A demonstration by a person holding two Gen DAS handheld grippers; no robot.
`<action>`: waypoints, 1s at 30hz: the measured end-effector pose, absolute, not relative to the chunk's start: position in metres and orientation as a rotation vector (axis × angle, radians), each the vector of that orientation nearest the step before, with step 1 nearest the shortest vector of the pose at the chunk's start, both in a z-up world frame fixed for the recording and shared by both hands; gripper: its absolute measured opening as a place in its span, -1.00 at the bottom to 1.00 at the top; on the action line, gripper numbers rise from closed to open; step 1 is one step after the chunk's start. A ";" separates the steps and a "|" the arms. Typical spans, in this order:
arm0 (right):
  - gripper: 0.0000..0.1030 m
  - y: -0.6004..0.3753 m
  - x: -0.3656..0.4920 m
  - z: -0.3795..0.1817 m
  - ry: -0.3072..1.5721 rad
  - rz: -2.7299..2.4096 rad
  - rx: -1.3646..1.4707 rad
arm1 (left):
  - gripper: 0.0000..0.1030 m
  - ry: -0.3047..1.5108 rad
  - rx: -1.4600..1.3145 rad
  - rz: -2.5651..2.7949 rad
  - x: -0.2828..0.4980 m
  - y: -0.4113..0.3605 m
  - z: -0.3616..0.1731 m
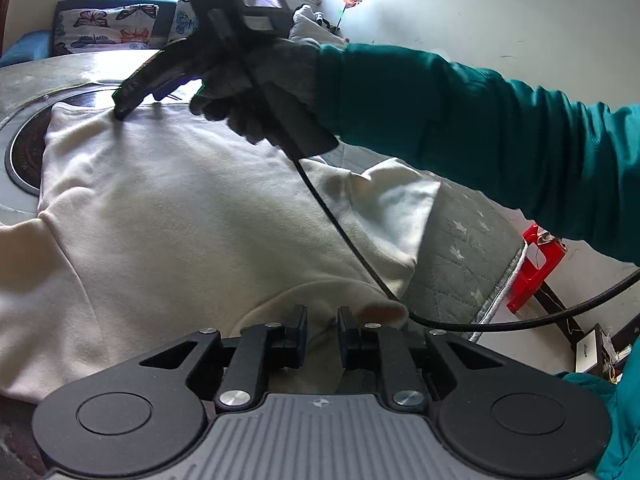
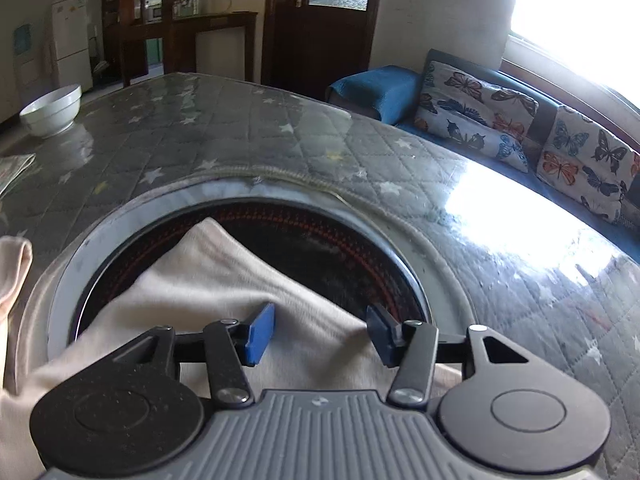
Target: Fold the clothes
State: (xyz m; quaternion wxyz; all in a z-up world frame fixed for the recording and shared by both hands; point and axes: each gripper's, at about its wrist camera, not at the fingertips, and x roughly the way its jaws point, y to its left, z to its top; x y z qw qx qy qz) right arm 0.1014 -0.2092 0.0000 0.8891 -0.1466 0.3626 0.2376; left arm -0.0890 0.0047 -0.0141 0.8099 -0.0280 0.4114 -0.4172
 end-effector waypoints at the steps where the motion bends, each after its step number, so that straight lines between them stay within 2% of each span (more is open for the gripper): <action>1: 0.02 -0.208 0.101 0.001 0.752 0.501 -0.303 | -0.65 0.880 -0.063 -0.894 -0.089 0.004 -0.014; 10: 0.04 -0.177 0.096 -0.001 0.755 0.604 -0.354 | -0.64 0.882 -0.075 -0.906 -0.088 0.004 -0.020; 17: 0.16 -0.161 0.112 -0.003 0.743 0.571 -0.335 | -0.62 0.880 -0.076 -0.902 -0.088 0.006 -0.019; 24: 0.16 -0.183 0.096 0.029 0.707 0.596 -0.314 | -0.55 0.835 -0.042 -0.799 -0.086 0.030 -0.004; 30: 0.16 -0.213 0.069 0.060 0.682 0.597 -0.310 | -0.47 0.718 0.031 -0.573 -0.078 0.067 0.018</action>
